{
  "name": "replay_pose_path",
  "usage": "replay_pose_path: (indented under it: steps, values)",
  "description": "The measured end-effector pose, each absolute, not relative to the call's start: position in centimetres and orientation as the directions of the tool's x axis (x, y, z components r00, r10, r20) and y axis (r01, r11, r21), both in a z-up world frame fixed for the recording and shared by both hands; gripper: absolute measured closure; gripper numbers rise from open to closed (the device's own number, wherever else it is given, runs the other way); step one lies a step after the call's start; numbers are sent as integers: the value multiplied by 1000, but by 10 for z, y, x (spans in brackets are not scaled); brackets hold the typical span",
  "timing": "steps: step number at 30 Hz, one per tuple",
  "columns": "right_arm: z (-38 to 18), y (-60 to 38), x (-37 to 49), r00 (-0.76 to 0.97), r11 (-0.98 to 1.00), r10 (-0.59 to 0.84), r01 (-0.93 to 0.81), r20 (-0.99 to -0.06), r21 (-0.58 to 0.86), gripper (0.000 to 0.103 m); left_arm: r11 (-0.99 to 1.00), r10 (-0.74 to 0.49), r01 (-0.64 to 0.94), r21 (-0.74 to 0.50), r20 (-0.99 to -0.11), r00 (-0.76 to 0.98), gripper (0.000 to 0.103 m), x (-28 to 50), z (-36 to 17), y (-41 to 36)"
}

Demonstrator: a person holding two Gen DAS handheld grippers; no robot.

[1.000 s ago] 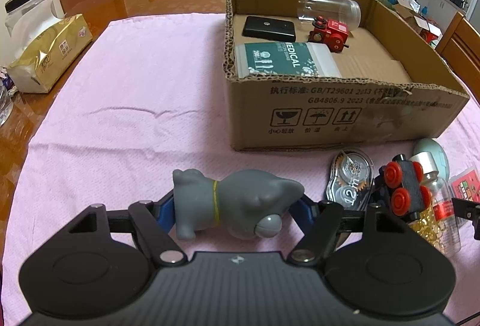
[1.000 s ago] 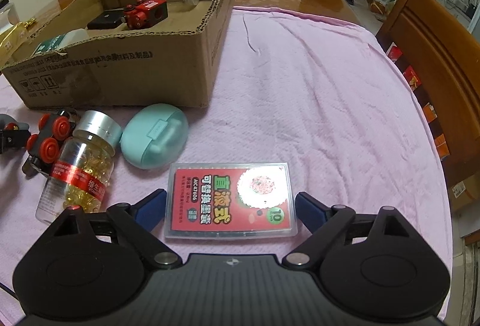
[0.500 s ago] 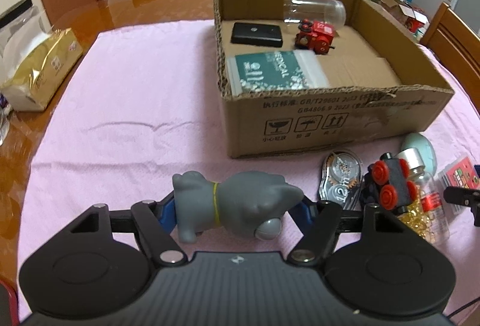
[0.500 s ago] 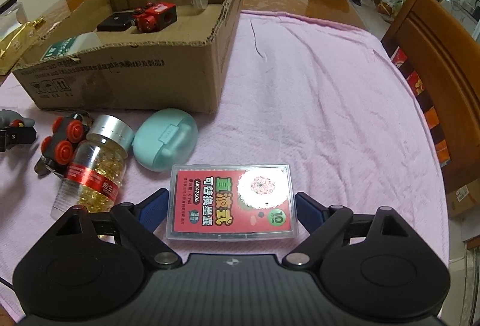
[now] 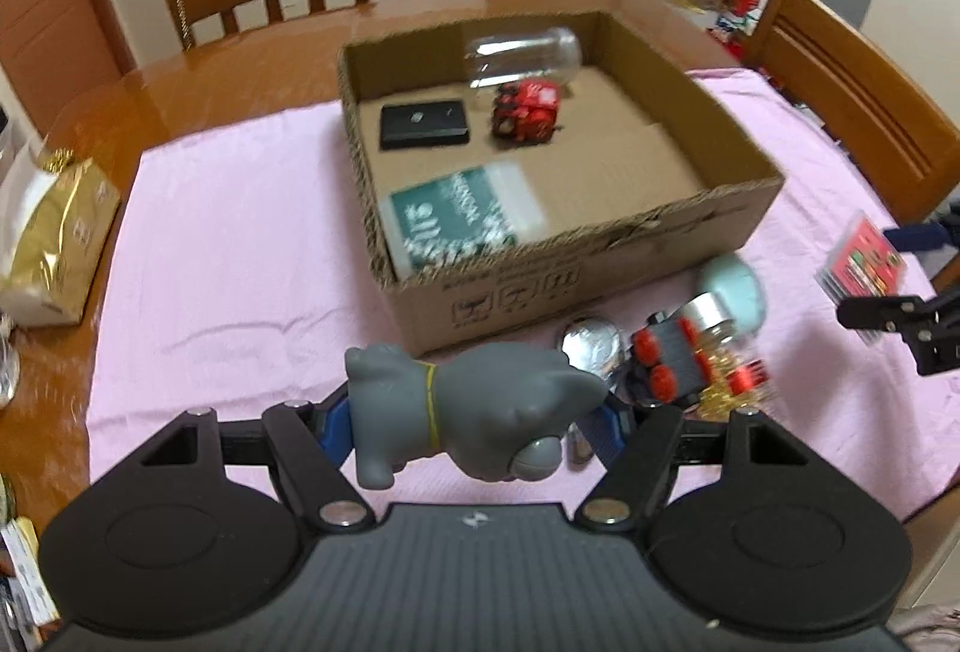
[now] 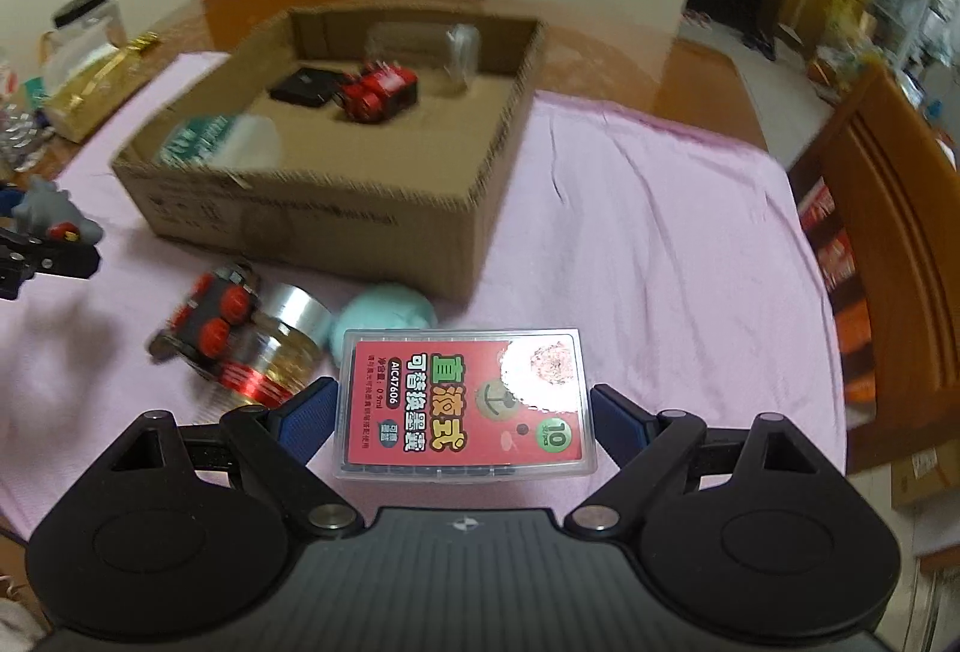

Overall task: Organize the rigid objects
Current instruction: 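Carry the dog and card box over the box while the right gripper opens, dropping the card, then lower the grey toy dog into the box and open the left gripper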

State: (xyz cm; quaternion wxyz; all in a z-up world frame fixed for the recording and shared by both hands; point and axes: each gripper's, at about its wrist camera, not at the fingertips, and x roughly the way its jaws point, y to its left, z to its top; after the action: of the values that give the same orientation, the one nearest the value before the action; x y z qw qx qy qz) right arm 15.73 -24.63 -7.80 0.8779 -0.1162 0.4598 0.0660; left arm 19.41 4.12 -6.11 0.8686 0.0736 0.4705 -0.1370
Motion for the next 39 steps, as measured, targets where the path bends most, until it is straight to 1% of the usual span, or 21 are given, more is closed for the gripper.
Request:
replay_pose_path:
  steps: [10,16,23,24,25,26,35,39]
  values:
    - [-27,-216,185,640,921,113,-353,-760,-161,11,938,-212,347,-6,-803,558,31,213,-26,32]
    - [-24,-196,216,655,893,145,-410,-742,-187,11,946,-203,324,2,-776,598,31,231,-14,34]
    - [-38,-191,255,656,894,111,-394,-746,-213,10,952,-183,305,22,-758,626,31,253,-9,34]
    - [-40,-192,259,653,898,104,-387,-750,-212,8,953,-180,303,25,-757,628,31,256,-9,33]
    - [-42,-193,261,651,902,101,-379,-753,-207,1,953,-177,302,29,-757,630,31,259,-9,33]
    - [-44,-194,262,648,903,103,-379,-755,-201,0,953,-176,303,32,-755,631,31,261,-9,32]
    - [-39,-203,245,638,925,111,-346,-762,-154,0,951,-167,307,48,-754,635,31,295,-12,22]
    - [-33,-204,234,645,940,98,-310,-758,-143,0,945,-182,324,40,-760,624,31,312,-16,9]
